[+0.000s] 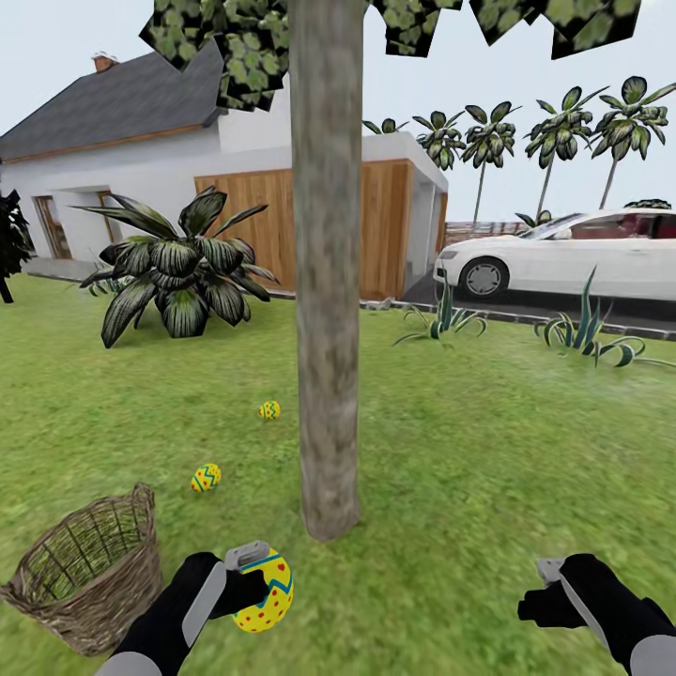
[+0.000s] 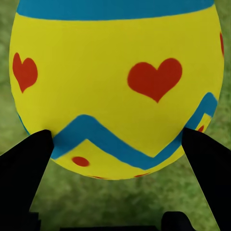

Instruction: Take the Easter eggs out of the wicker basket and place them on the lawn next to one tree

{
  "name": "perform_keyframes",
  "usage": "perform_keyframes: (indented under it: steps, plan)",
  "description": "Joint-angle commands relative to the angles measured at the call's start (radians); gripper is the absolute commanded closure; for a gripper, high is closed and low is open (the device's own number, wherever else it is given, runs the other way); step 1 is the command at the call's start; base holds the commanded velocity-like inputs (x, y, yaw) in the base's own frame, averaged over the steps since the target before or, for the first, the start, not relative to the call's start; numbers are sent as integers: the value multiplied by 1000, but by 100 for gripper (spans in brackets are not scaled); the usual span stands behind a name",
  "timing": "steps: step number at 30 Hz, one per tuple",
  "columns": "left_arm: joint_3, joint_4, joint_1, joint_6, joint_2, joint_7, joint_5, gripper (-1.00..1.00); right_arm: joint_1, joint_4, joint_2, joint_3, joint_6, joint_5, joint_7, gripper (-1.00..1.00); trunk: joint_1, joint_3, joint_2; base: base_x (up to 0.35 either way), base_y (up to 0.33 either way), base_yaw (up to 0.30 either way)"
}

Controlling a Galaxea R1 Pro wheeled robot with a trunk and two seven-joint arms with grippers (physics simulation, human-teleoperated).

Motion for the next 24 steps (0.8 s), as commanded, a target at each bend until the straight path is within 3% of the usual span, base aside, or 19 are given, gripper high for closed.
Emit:
perform_keyframes:
  steps: [1, 24]
  plan:
    - [-3, -1, 0, 3, 0, 10, 11, 100, -1, -1, -1, 6, 4, 0, 3, -100, 4, -4, -8, 0, 0, 0]
    - [-3, 0, 0, 3, -1, 10, 11, 100, -1, -1, 2, 6, 4, 1, 3, -100, 92, -76, -169, 0, 0, 0]
